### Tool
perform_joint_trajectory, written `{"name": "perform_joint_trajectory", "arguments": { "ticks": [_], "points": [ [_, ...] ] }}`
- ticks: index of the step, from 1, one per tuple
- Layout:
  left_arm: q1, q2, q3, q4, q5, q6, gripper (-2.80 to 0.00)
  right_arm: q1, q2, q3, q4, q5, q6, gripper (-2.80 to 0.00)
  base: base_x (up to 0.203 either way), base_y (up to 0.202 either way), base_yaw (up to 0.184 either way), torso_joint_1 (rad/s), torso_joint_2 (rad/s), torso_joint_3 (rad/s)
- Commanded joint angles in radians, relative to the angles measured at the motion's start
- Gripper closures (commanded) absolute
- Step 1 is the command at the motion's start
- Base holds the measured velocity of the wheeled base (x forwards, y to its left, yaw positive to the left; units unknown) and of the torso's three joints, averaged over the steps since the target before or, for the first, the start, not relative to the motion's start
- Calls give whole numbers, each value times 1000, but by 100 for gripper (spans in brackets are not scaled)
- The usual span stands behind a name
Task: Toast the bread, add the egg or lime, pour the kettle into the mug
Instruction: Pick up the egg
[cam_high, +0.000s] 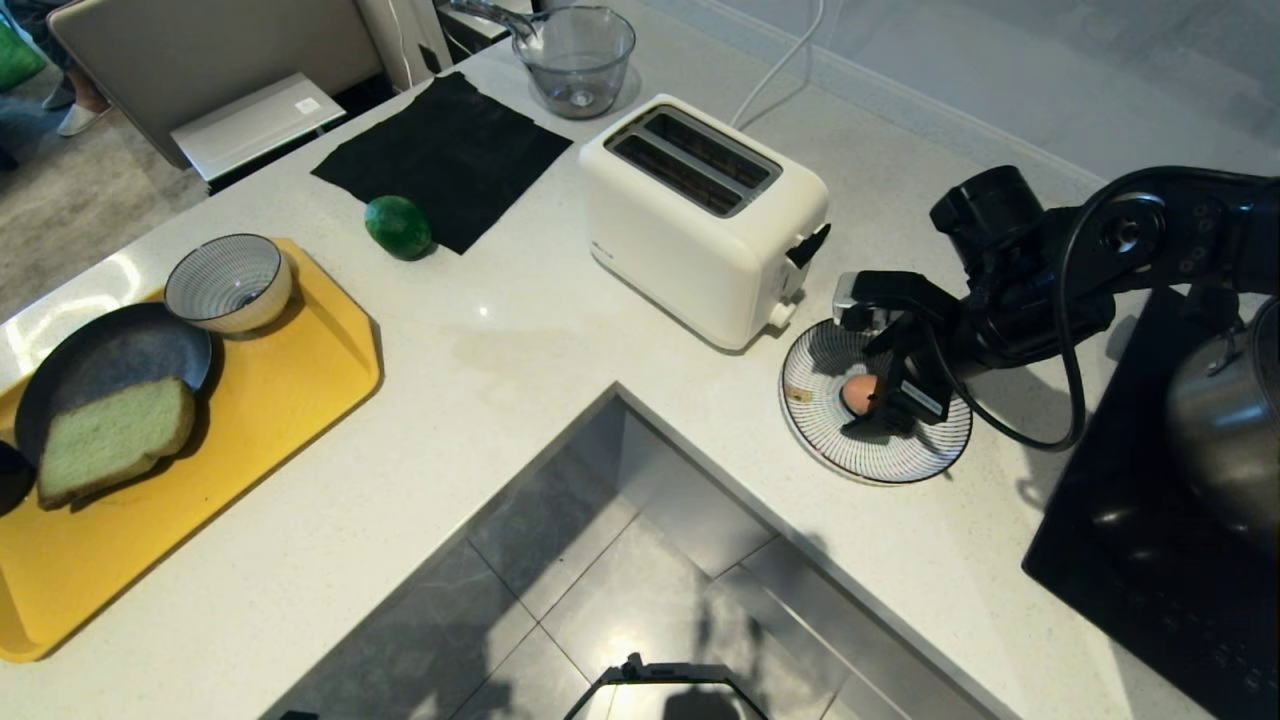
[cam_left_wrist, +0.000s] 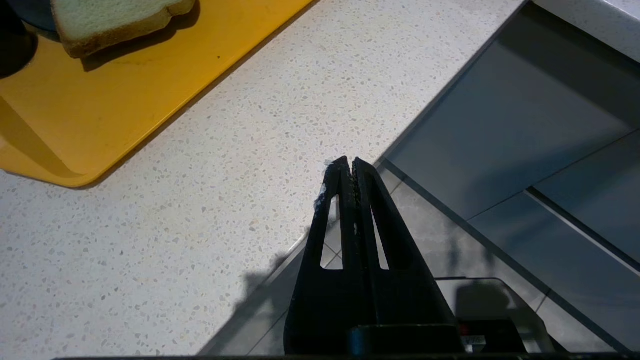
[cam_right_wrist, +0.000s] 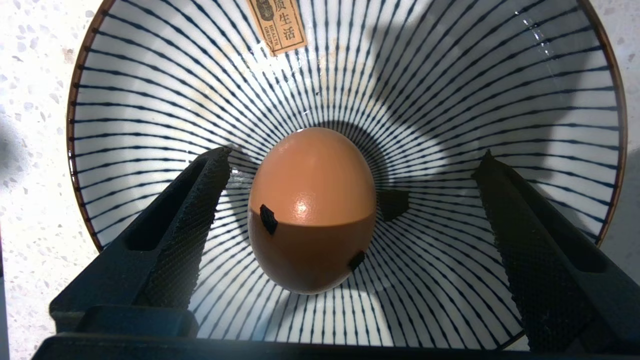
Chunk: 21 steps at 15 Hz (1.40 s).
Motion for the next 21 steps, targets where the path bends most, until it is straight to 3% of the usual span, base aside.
{"name": "perform_joint_trajectory", "arguments": {
  "ticks": [1,21],
  "points": [
    [0,-1,15,-1,0,-1,0,-7,4,-4,5,1,-5,-280,0,0,0,0,0,0],
    [0,-1,15,-1,0,-1,0,-20,-10,0,6,4,-40,-280,0,0,0,0,0,0]
  ]
}}
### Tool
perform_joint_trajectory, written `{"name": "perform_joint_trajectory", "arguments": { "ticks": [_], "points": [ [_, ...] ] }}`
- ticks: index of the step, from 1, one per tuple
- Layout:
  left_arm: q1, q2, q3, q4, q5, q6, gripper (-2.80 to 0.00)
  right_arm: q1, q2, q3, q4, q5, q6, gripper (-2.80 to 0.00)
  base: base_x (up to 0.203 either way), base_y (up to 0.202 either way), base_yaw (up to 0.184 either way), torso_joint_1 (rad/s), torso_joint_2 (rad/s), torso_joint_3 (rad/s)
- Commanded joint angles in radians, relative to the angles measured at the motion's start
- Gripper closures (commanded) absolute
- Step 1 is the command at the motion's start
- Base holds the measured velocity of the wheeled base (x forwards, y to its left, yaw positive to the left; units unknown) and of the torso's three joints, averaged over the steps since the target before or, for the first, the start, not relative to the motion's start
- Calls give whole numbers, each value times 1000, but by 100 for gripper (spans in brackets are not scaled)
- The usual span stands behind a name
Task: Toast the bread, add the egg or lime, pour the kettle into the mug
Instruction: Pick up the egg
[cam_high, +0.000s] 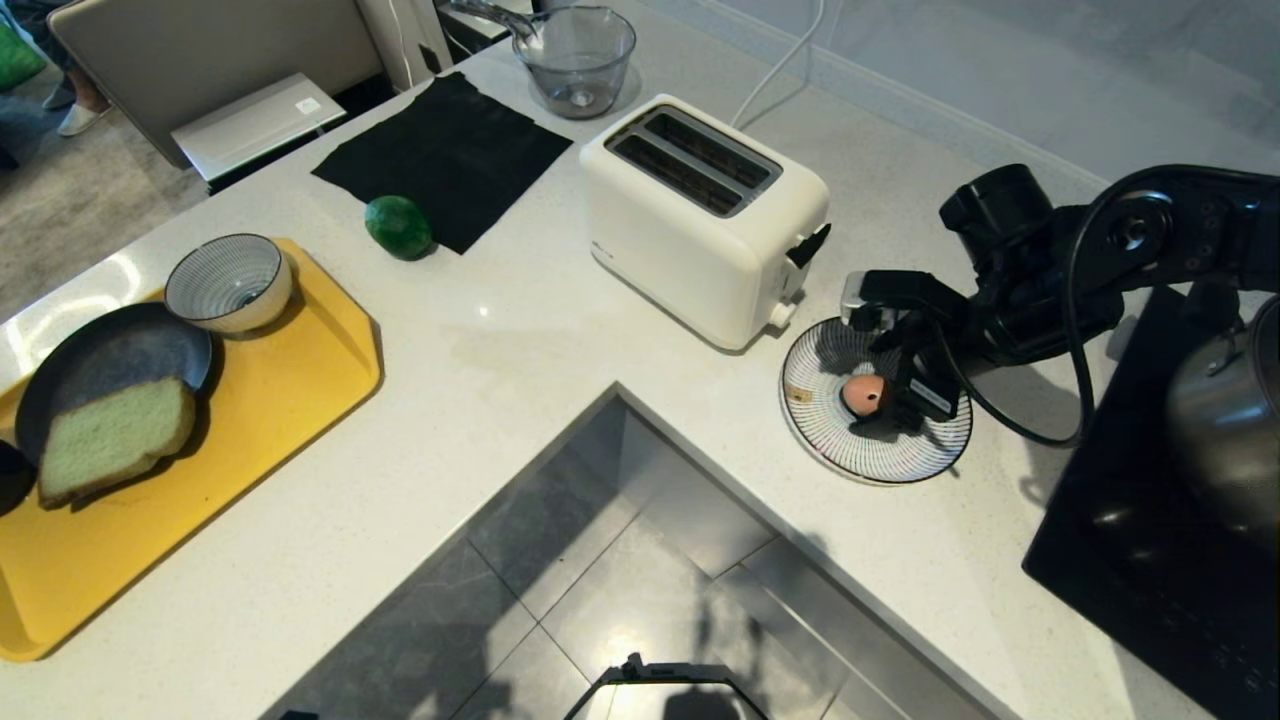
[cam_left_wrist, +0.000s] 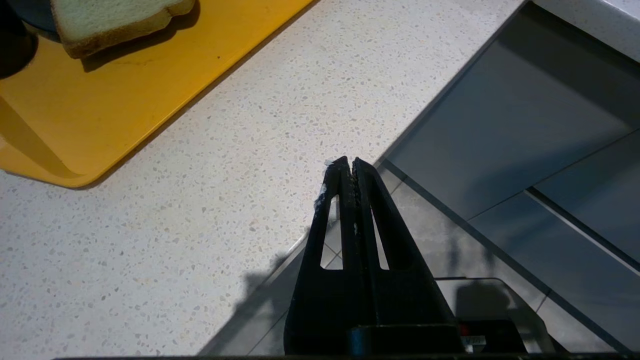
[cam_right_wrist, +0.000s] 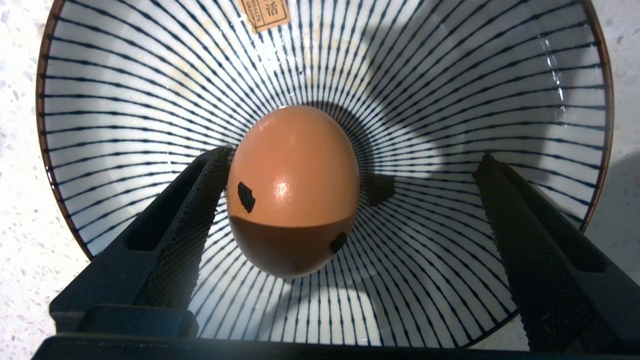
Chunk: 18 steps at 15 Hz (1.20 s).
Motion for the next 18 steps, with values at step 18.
{"name": "perform_joint_trajectory", "arguments": {
  "ticks": [18],
  "points": [
    [0,-1,15,-1,0,-1,0,8,-4,3,6,9,-6,-280,0,0,0,0,0,0]
  ]
}}
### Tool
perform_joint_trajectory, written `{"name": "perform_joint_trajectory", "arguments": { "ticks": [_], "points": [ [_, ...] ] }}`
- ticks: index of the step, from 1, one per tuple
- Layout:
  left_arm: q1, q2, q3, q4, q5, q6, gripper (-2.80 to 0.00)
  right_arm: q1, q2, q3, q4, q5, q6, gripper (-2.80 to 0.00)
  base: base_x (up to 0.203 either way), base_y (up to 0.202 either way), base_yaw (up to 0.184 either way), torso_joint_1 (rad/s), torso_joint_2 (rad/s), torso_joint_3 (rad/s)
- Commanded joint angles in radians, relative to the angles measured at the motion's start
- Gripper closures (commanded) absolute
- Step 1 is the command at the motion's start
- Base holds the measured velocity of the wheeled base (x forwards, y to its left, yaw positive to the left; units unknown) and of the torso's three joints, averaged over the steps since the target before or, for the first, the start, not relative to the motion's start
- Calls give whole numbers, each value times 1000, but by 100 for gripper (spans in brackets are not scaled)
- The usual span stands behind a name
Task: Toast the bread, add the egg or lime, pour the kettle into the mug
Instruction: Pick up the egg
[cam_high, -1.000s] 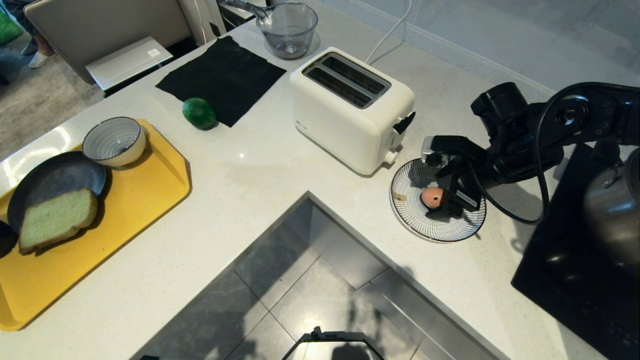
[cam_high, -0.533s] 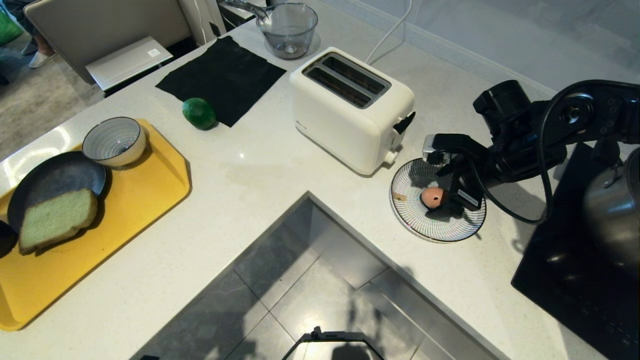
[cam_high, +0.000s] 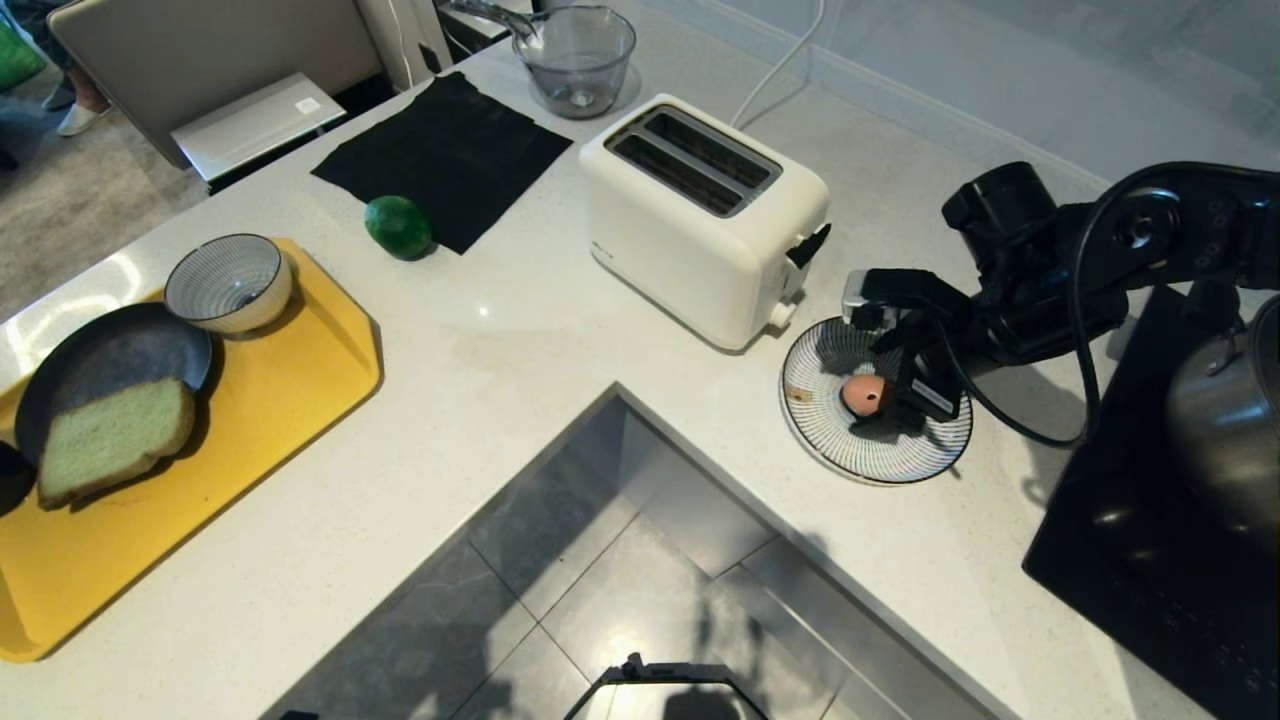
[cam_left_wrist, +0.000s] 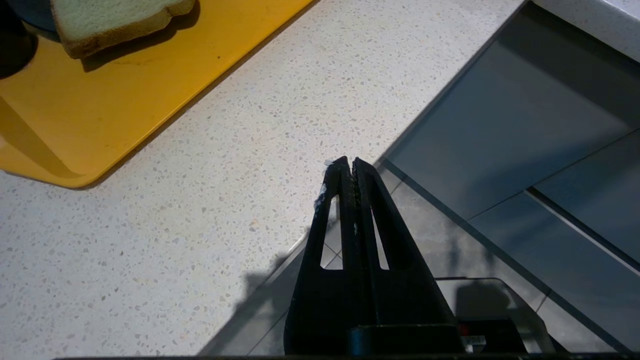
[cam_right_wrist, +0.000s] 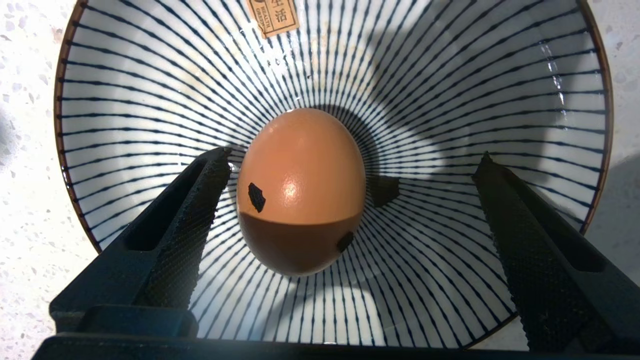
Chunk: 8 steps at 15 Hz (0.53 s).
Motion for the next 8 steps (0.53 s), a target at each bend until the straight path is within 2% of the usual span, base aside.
{"name": "perform_joint_trajectory", "arguments": {
  "ticks": [1,8],
  "points": [
    [0,-1,15,-1,0,0,0,3,9,-5,2,1,-6,-280,0,0,0,0,0,0],
    [0,-1,15,-1,0,0,0,10,16,-10,2,-3,-4,-280,0,0,0,0,0,0]
  ]
}}
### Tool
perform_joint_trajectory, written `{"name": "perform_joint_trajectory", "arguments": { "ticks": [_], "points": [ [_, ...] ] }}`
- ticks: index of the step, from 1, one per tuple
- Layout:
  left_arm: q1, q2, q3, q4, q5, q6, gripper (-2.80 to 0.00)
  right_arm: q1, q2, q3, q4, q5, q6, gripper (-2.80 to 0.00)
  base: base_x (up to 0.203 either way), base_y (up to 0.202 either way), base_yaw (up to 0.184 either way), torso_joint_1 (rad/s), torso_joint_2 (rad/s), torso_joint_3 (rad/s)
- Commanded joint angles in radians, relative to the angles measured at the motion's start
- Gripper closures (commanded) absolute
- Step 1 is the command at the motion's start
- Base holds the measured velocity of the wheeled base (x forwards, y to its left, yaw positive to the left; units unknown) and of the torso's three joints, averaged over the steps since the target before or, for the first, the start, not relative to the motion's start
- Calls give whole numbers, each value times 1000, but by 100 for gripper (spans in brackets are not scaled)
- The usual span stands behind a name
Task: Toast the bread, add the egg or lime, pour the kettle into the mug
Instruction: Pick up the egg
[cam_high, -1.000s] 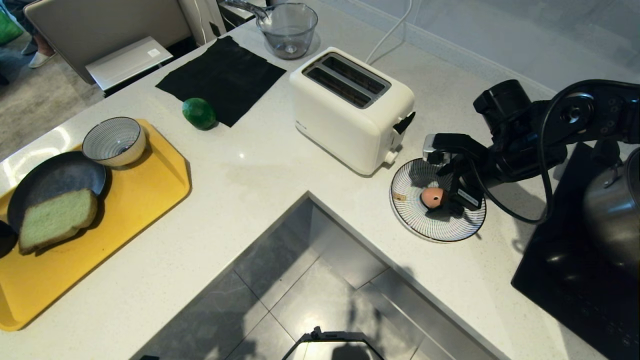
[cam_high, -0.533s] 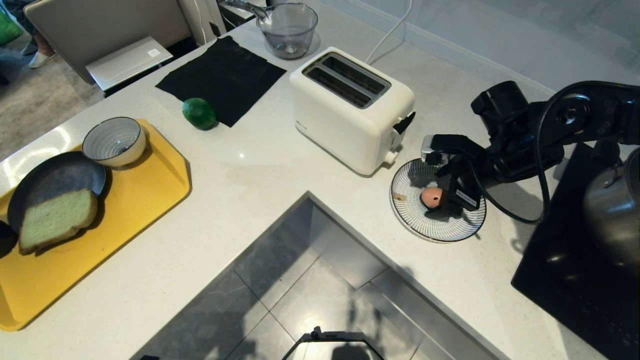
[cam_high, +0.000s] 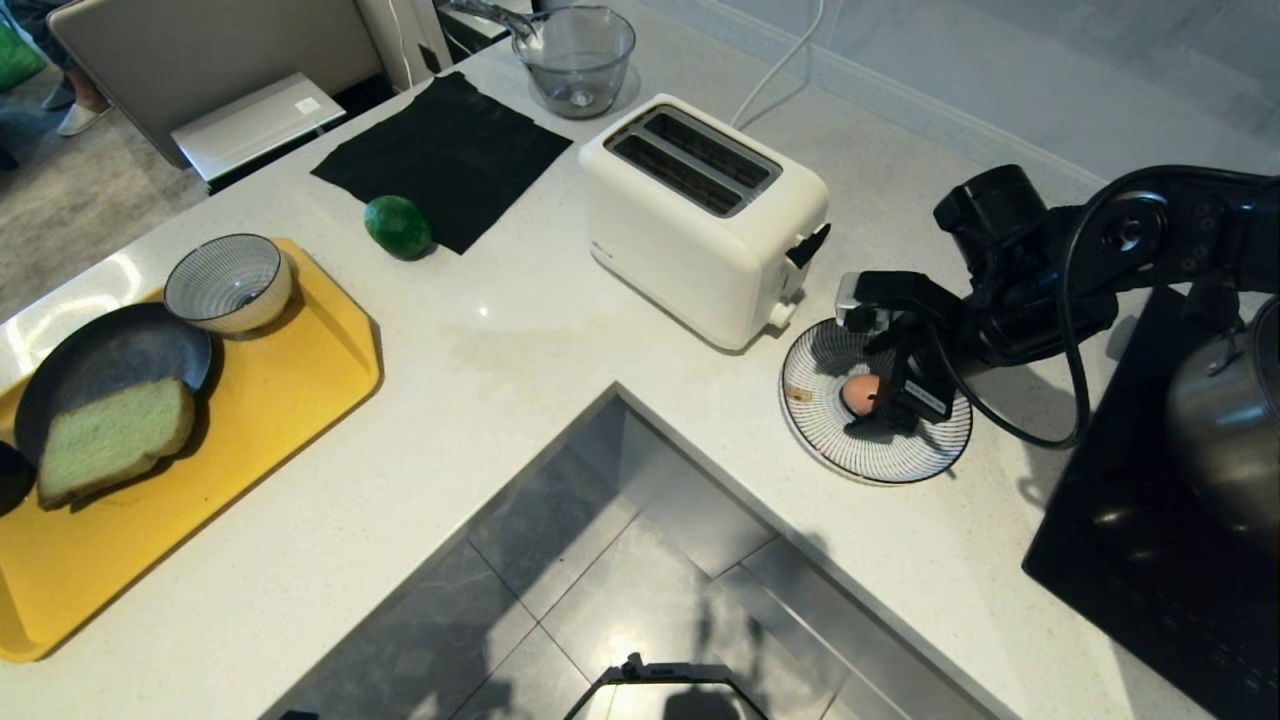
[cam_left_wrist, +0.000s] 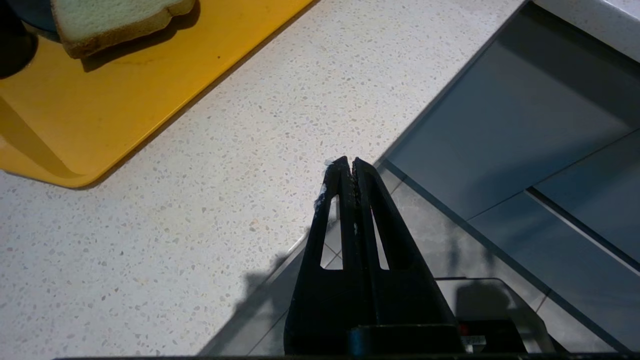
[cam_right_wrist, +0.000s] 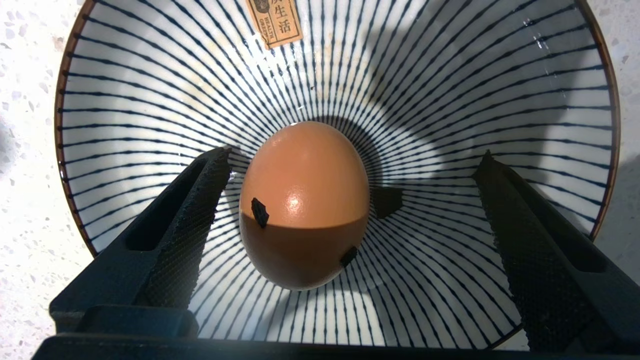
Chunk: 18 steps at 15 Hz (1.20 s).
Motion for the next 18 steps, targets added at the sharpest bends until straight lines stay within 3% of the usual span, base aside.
{"name": "perform_joint_trajectory", "arguments": {
  "ticks": [1,2,3,18],
  "points": [
    [0,-1,15,-1,0,-1,0,1,8,-3,4,-1,-5,-280,0,0,0,0,0,0],
    [0,-1,15,-1,0,-1,0,1,11,-6,4,-1,-6,-280,0,0,0,0,0,0],
    [0,-1,15,-1,0,-1,0,1,11,-7,4,-1,-7,0,0,0,0,0,0,0],
    [0,-1,15,-1,0,-1,0,1,2,-7,4,2,1,0,0,0,0,0,0,0]
  ]
}}
